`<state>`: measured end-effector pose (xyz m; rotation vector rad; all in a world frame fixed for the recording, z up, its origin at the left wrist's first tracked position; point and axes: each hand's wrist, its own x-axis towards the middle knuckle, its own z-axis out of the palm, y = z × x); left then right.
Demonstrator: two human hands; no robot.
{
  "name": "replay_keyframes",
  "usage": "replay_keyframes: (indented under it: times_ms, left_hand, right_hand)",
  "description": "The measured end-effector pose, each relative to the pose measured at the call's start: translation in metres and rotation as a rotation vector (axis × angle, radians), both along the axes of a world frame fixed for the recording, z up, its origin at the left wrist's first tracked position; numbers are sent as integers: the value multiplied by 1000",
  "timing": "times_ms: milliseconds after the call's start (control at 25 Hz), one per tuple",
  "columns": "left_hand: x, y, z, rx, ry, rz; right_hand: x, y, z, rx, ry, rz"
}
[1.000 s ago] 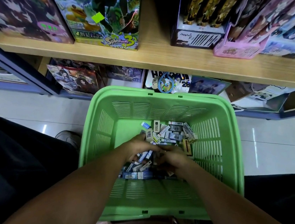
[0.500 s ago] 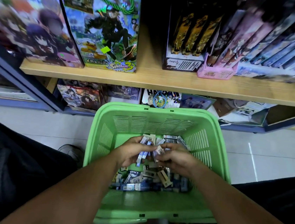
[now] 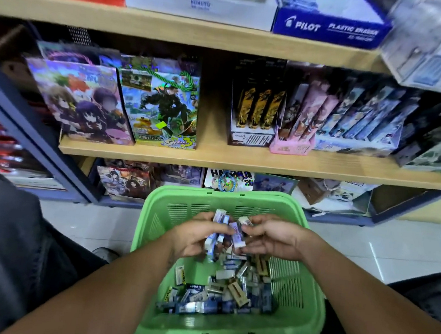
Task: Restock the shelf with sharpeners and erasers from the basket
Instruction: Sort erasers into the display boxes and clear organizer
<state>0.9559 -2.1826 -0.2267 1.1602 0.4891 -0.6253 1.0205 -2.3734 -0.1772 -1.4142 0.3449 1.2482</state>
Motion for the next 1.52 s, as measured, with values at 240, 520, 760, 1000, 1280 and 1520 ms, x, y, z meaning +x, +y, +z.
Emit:
replay_keyframes:
  times_ms: [240, 520, 760, 1000, 1280, 1520]
  left_hand:
    - [20, 3, 51, 68, -89, -16]
    - [29, 3, 135, 148, -246, -37]
    - [27, 4, 214, 145, -410, -30]
    - [32, -5, 302, 164, -559, 79]
    - [48, -23, 382, 191, -647, 127]
    - [69, -34, 417, 162, -651, 216]
  right_hand:
    - [13, -2, 63, -97, -294, 302]
    - [13, -4, 141, -369, -877, 531]
    - [-4, -6, 209, -130, -1142, 100]
    - [-12, -4, 270, 60, -1235, -137]
    - [1, -17, 334, -19, -1503, -257]
    - [20, -28, 366, 3, -1617, -259]
